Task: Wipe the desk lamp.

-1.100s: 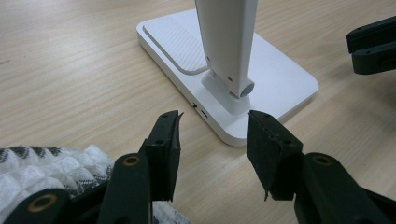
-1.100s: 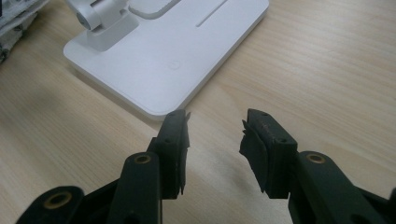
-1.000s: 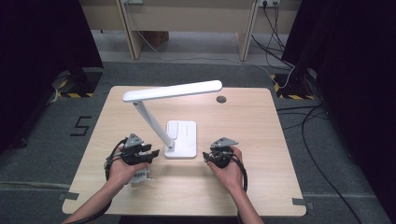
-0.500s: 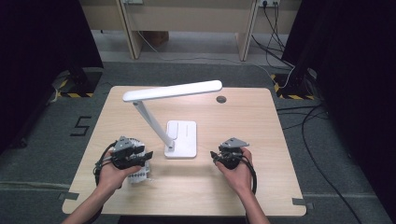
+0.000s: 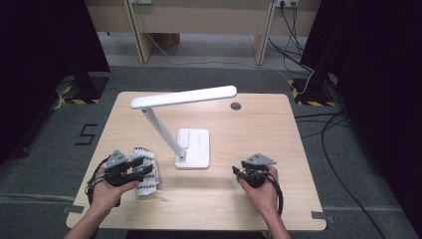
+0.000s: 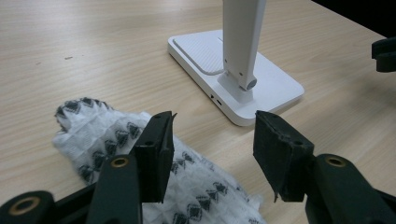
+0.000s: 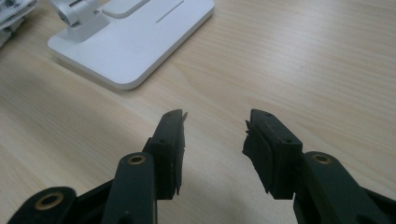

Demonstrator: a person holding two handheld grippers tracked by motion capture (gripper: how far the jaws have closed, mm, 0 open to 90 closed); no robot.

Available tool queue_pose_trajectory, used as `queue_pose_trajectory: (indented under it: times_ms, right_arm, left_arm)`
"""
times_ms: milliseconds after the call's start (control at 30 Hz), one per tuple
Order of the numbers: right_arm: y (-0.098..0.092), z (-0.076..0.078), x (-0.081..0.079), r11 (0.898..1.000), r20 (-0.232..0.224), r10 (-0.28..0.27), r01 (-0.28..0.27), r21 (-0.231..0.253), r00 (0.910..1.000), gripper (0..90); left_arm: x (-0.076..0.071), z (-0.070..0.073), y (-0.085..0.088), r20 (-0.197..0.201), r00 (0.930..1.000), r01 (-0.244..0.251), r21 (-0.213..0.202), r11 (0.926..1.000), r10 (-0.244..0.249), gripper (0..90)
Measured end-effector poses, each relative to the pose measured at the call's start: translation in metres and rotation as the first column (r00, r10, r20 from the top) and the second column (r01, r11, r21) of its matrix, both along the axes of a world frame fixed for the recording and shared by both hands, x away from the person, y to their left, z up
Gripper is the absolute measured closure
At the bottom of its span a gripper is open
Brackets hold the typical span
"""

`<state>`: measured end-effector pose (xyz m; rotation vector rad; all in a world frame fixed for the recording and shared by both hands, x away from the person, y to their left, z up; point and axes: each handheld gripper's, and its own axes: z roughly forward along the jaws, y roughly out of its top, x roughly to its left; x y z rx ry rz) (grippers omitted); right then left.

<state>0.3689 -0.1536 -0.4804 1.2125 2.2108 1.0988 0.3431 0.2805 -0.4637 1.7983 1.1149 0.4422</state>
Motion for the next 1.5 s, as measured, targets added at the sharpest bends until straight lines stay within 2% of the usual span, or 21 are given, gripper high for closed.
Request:
queue_pose_trajectory:
  times_ms: [100,133,267,367,567,700,900,1067,1300,1500]
  right_arm:
    - [-0.006,-0.004,-0.005,1.000,0.012,-0.005,0.006,-0.007,0.9999,56.0]
    - [-0.008,-0.004,-0.008,1.000,0.000,-0.018,0.018,0.001,0.9998,56.0]
    - [-0.015,-0.008,-0.015,1.000,0.005,-0.028,0.028,-0.004,0.9996,55.8]
    - [-0.021,-0.011,-0.020,0.999,0.008,-0.045,0.045,0.000,0.9989,55.6]
    - [-0.030,-0.015,-0.030,0.998,0.002,-0.065,0.065,0.003,0.9979,55.0]
    - [-0.034,-0.019,-0.034,0.997,0.003,-0.073,0.073,0.003,0.9973,54.7]
    - [-0.038,-0.024,-0.039,0.997,0.007,-0.079,0.079,0.001,0.9969,53.5]
    - [-0.041,-0.028,-0.043,0.995,0.018,-0.095,0.095,0.020,0.9953,52.5]
    - [-0.038,-0.028,-0.045,0.994,0.029,-0.100,0.099,0.043,0.9945,50.2]
    - [-0.039,-0.030,-0.045,0.992,0.037,-0.114,0.111,0.067,0.9928,48.0]
  left_arm:
    - [-0.005,-0.002,0.007,0.003,1.0000,-0.007,-0.001,1.0000,0.007,46.5]
    - [-0.006,-0.003,0.009,0.005,0.9999,-0.010,-0.002,1.0000,0.010,46.3]
    - [-0.012,-0.005,0.018,0.025,0.9992,-0.031,-0.016,0.9994,0.031,46.3]
    - [-0.017,-0.008,0.025,0.041,0.9978,-0.051,-0.009,0.9986,0.052,46.0]
    - [-0.023,-0.016,0.039,0.037,0.9960,-0.081,-0.013,0.9966,0.081,45.4]
    - [-0.024,-0.021,0.047,0.032,0.9942,-0.103,0.007,0.9946,0.103,45.1]
    - [-0.027,-0.031,0.055,0.024,0.9932,-0.114,0.012,0.9934,0.114,45.0]
    - [-0.030,-0.043,0.059,0.019,0.9913,-0.130,0.002,0.9915,0.130,44.4]
    - [-0.032,-0.047,0.059,0.041,0.9894,-0.139,-0.001,0.9902,0.139,42.0]
    - [-0.034,-0.052,0.060,0.033,0.9902,-0.135,-0.022,0.9906,0.136,40.0]
